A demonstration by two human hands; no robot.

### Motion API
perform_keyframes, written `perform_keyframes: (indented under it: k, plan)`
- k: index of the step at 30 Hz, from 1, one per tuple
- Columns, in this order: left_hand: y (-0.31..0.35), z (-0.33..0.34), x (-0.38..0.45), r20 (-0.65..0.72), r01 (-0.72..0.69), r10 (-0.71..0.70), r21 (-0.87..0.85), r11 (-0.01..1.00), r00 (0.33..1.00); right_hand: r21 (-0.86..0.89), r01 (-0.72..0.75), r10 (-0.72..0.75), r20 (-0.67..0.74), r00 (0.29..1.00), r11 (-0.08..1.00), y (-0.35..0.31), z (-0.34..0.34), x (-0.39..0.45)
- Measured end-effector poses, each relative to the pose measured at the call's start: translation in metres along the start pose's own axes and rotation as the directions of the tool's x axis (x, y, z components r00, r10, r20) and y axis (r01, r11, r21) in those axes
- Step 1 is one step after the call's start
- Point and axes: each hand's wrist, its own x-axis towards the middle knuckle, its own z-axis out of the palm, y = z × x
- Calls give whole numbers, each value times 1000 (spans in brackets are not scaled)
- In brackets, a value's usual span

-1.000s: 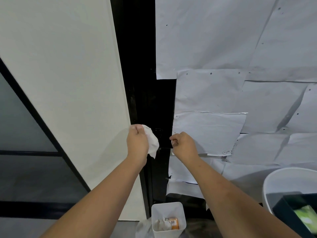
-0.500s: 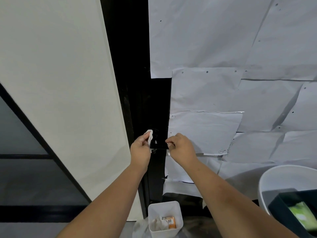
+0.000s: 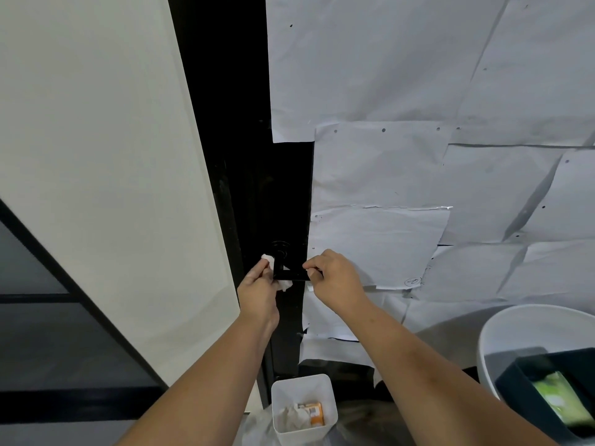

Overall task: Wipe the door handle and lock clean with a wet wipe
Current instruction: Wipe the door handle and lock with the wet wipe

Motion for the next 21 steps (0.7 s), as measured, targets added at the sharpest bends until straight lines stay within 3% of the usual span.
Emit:
perform_keyframes:
  k: [8, 16, 21]
  plan:
    - [4, 0, -5, 216, 262, -207, -265, 928, 954, 37, 1, -1, -6, 1000, 999, 1, 0, 0]
    - [-2, 9, 2, 275, 303, -272, -77, 950, 922, 31, 19, -19, 8, 1000, 999, 2, -3, -1]
    - [0, 12, 2, 242, 334, -298, -127, 934, 924, 8, 37, -37, 39, 999, 999, 3, -5, -1]
